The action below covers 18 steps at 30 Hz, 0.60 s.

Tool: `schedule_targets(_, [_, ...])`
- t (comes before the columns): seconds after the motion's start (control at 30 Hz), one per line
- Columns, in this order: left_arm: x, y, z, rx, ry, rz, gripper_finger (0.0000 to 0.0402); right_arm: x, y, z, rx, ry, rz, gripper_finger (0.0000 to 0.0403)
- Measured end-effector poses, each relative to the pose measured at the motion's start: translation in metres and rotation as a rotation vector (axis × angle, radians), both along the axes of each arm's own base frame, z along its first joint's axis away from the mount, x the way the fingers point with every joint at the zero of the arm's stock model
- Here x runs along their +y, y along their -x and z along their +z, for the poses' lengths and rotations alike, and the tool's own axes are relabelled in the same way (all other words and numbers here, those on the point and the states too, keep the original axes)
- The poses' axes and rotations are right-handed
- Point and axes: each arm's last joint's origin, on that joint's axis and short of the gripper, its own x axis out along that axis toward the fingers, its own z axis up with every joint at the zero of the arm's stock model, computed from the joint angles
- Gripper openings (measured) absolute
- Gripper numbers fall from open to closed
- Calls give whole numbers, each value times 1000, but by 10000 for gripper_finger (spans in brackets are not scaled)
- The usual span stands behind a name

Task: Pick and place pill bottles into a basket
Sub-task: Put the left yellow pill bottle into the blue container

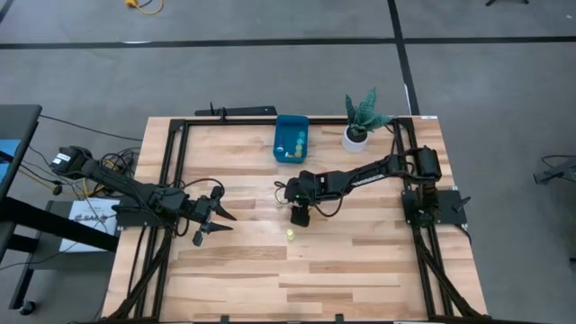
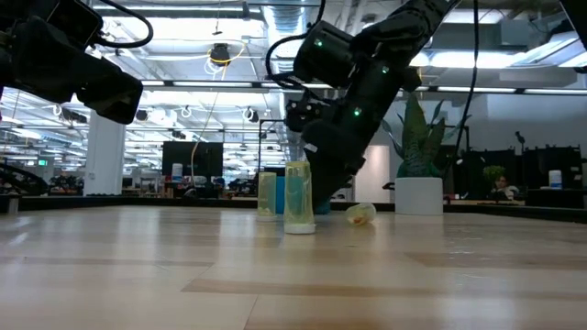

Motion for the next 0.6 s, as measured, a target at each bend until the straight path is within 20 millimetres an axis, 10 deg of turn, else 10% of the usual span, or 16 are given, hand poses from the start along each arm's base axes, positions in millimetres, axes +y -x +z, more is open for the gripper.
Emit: schedule_targets(0.6, [0, 0, 0, -1, -5, 1, 128, -2, -13, 10, -163, 29, 37, 239])
